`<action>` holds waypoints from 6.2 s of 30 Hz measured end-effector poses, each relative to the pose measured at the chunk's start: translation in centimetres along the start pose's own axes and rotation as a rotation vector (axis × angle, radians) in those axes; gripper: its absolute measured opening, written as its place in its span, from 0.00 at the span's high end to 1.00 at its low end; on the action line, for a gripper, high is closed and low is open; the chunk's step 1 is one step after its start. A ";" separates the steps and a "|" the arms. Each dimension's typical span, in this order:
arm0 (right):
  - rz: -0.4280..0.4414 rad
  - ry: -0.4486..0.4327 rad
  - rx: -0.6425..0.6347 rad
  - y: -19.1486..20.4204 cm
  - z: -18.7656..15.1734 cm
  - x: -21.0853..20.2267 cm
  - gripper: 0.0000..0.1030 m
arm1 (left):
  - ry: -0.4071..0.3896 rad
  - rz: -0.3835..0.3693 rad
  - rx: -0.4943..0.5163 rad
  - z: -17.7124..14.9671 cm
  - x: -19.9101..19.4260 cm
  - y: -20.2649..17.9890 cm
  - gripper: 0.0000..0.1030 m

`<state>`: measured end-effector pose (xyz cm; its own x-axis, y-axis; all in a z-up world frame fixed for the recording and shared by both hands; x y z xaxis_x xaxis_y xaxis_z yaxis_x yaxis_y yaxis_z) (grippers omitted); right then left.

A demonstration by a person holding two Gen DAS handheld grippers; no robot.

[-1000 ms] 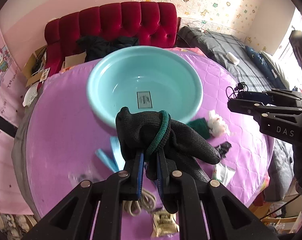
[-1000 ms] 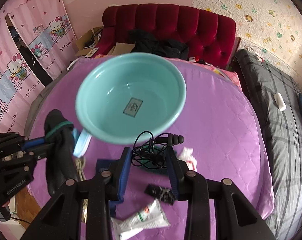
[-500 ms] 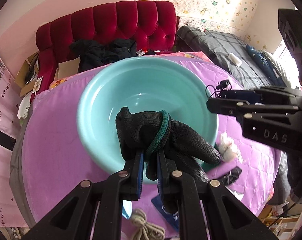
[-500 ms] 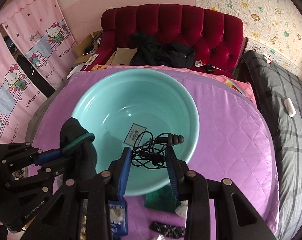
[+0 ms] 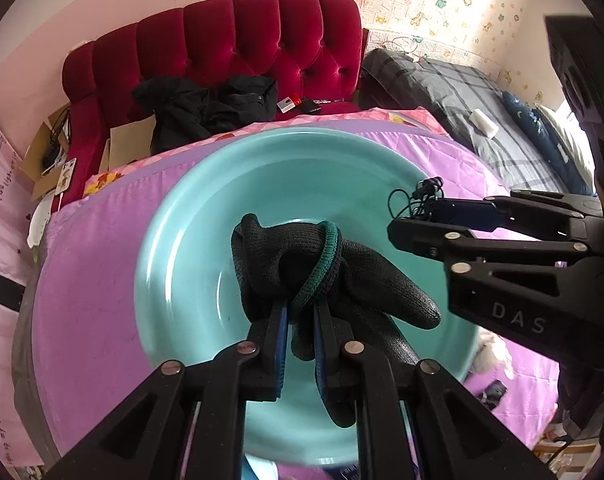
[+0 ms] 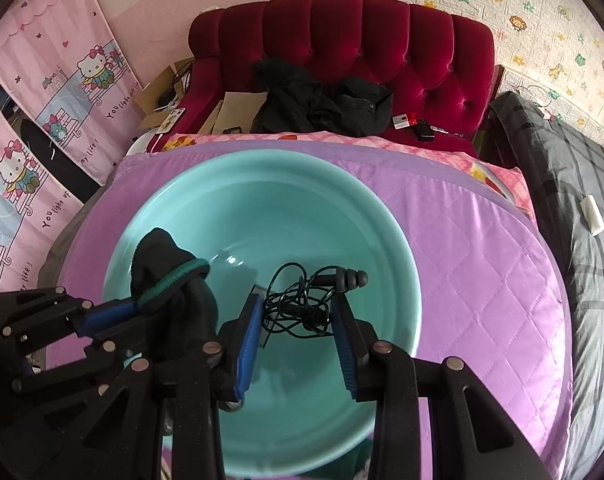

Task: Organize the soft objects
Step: 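Open both grippers to drop the gloves and earphones into the basin, then grasp the gold snack packet with the left gripper while the right gripper grasps the white pouch, then carry the gold packet and white pouch with both grippers over the basin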

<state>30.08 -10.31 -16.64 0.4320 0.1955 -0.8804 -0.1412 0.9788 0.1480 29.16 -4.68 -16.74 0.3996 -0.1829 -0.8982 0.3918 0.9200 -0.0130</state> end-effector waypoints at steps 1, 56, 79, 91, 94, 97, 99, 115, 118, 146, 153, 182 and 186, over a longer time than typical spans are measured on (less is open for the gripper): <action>0.001 0.004 0.004 0.0 0.2 0.5 0.64 | 0.005 0.004 0.002 0.1 0.5 0.1 0.88; -0.133 -0.048 0.052 -0.6 -7.0 -6.4 0.00 | -0.039 0.157 0.007 -6.8 -6.4 -1.3 0.00; -0.204 -0.018 0.091 -2.1 -19.8 -9.3 0.00 | -0.021 0.141 0.008 -19.1 -8.3 -5.8 0.00; -0.220 0.108 0.158 -3.6 -26.5 -5.4 0.00 | 0.057 0.106 -0.002 -25.7 -5.1 -8.1 0.00; -0.224 0.151 0.175 -3.9 -28.2 -4.0 0.00 | 0.081 0.090 -0.011 -26.6 -4.5 -8.5 0.00; -0.224 0.180 0.188 -4.2 -29.4 -3.1 0.00 | 0.105 0.074 -0.019 -27.6 -3.9 -8.7 0.00; -0.215 0.196 0.198 -4.2 -29.9 -2.6 0.00 | 0.123 0.061 -0.025 -28.2 -3.5 -8.8 0.00; -0.097 0.265 0.233 -2.9 -32.9 -0.2 0.47 | 0.198 -0.001 -0.074 -29.4 -1.4 -9.4 0.03; -0.099 0.254 0.221 -2.9 -33.2 -0.7 0.54 | 0.207 -0.009 -0.072 -29.3 -1.1 -9.8 0.19; -0.074 0.198 0.142 0.0 -32.6 -7.4 0.58 | 0.107 -0.062 -0.027 -28.1 -5.8 -10.9 0.56; -0.068 0.164 0.103 -0.2 -30.1 -9.2 0.58 | 0.068 -0.059 -0.012 -25.9 -7.8 -10.1 0.56; -0.030 0.055 -0.022 2.1 -15.2 -10.2 0.58 | -0.004 -0.034 0.040 -13.2 -9.4 -5.9 0.56; -0.021 0.045 -0.032 2.1 -13.1 -9.7 0.58 | -0.006 -0.021 0.042 -11.6 -8.6 -4.9 0.56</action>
<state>13.89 -10.91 -13.68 0.3950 0.1709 -0.9026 -0.1609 0.9802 0.1152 14.21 -3.58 -14.05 0.3957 -0.2040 -0.8954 0.4343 0.9007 -0.0133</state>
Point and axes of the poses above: each gripper's, at about its wrist camera, not at the fingertips, and x roughly the way its jaws point, y to its left, z to its top, the point moved 9 cm from there along x, roughly the way its jaws point, and after that the axes turned 8 degrees about x, right-handed, at the moved point
